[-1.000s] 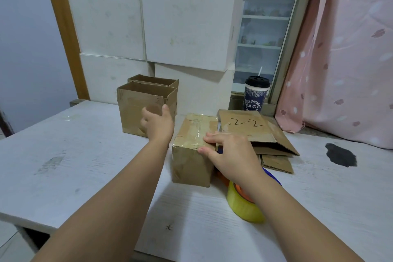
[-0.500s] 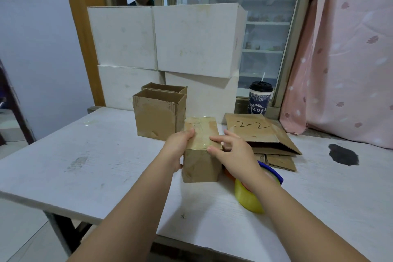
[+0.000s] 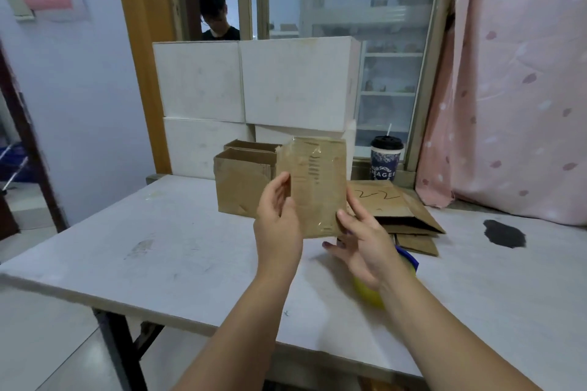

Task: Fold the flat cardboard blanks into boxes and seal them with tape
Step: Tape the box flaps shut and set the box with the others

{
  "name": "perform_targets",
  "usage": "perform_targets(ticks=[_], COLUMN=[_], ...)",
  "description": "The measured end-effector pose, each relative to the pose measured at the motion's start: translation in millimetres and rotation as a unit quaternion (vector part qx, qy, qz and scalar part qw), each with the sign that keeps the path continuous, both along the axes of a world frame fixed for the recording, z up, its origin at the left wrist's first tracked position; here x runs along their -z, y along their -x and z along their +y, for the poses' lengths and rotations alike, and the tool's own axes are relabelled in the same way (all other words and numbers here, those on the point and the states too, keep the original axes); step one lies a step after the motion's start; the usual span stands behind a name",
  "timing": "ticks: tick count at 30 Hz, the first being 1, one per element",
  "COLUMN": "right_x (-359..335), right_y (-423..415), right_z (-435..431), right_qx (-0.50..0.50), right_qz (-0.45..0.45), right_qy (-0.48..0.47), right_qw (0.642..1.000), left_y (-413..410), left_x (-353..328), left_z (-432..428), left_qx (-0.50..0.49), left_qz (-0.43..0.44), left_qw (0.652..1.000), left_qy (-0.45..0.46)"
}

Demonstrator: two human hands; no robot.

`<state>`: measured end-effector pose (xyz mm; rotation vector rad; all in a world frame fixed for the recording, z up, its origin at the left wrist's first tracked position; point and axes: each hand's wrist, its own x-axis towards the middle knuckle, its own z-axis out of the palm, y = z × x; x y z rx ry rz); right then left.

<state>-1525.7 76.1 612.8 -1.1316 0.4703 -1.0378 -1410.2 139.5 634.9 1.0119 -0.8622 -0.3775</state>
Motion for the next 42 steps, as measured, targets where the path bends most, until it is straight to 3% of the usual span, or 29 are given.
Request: perform_targets(ticks=[4, 6, 8, 11, 14, 17, 20, 23, 27, 30, 33, 38, 42], right_x=[-6, -6, -5, -1, -1, -6, -10, -10, -3, 5, 13, 31, 39], right_y=[-4, -5, -7, -9, -8, -7, -7, -10, -14, -20, -30, -43, -51], right_z=[15, 24, 33, 42, 45, 43, 40, 40, 38, 38, 41, 36, 28], right_qx=[-0.057, -0.012, 0.046, 0.074, 0.135, 0.189, 0.139, 0.065, 0.021, 0.040, 0.057, 0.081, 0.105], right_qz=[-0.050, 0.019, 0.116, 0.168, 0.152, 0.106, 0.057, 0.027, 0.065, 0.148, 0.199, 0.266, 0.277], right_qy=[0.034, 0.125, 0.236, 0.304, 0.305, 0.229, 0.109, 0.054, 0.081, 0.167, 0.227, 0.303, 0.323], right_qw=[0.997, 0.992, 0.964, 0.935, 0.930, 0.949, 0.983, 0.996, 0.994, 0.974, 0.952, 0.911, 0.899], left_y=[4, 2, 2, 2, -2, -8, -17, -27, -45, -60, -74, -99, -114], left_x=[-4, -5, -6, 0, 9, 20, 32, 42, 56, 64, 69, 68, 48], left_z=[19, 24, 27, 28, 28, 33, 36, 40, 46, 47, 49, 54, 60], left_qx=[-0.002, -0.004, -0.007, -0.013, 0.013, 0.082, 0.167, 0.250, 0.280, 0.216, 0.090, -0.045, -0.011], left_qz=[0.020, 0.028, 0.046, 0.097, 0.183, 0.227, 0.250, 0.277, 0.336, 0.385, 0.348, 0.161, 0.035], left_qw=[1.000, 0.999, 0.998, 0.995, 0.983, 0.970, 0.952, 0.926, 0.898, 0.896, 0.933, 0.981, 0.992], left_qy=[-0.002, -0.029, -0.048, -0.030, 0.013, 0.033, 0.049, 0.055, 0.041, 0.040, 0.010, -0.102, -0.118])
